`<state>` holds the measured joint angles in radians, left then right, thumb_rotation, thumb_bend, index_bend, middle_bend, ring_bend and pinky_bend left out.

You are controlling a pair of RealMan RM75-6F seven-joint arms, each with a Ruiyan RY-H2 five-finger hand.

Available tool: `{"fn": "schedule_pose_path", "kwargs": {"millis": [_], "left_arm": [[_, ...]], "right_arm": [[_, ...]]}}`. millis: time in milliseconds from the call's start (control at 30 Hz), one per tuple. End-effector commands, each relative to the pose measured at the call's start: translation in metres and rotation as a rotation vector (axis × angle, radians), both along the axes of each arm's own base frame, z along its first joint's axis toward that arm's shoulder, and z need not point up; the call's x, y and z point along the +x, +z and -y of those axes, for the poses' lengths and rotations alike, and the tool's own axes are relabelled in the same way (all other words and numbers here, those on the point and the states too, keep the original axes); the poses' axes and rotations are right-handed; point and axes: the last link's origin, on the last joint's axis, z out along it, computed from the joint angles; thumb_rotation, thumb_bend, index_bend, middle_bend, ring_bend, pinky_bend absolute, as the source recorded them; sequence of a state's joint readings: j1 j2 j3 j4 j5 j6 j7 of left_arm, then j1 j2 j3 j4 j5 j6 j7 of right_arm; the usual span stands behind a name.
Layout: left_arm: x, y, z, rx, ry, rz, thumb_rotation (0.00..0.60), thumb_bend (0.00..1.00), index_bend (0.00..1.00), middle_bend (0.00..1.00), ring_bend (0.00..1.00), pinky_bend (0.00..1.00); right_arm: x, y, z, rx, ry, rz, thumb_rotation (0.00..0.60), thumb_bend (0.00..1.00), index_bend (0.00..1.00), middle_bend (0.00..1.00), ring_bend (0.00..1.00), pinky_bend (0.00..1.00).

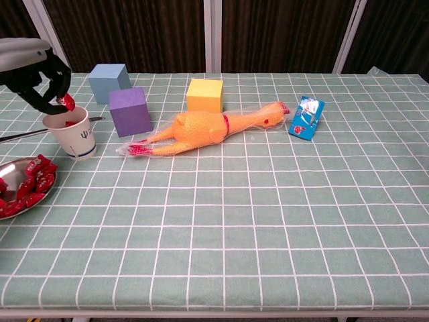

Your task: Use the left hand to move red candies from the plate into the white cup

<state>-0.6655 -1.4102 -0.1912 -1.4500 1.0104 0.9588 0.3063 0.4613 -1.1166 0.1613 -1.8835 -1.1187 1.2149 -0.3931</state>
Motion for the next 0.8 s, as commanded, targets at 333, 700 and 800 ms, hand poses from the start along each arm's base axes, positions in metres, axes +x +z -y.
{"fn": "schedule_pose_path", "kwargs": {"millis": [333, 700, 800], "left_arm": [[-0.005, 0.006, 0.001, -0.005, 0.010, -0.010, 0.600, 0.27, 0.66, 0.75, 0.99, 1.00], [-0.007, 0.009, 0.001, 0.006, 0.009, 0.000, 0.600, 0.26, 0.62, 0.71, 0.98, 1.00], [-0.004, 0.022, 0.001, 0.047, 0.000, 0.012, 0.600, 0.26, 0.62, 0.71, 0.98, 1.00]], "right_arm": [[0.000, 0.000, -0.002, 0.000, -0.003, -0.003, 0.600, 0.10, 0.03, 0.07, 0.00, 0.00], [0.000, 0.001, -0.003, -0.002, -0.004, -0.004, 0.600, 0.10, 0.03, 0.07, 0.00, 0.00], [0.001, 0.001, -0.003, -0.002, 0.000, -0.004, 0.600, 0.10, 0.03, 0.07, 0.00, 0.00]]}}
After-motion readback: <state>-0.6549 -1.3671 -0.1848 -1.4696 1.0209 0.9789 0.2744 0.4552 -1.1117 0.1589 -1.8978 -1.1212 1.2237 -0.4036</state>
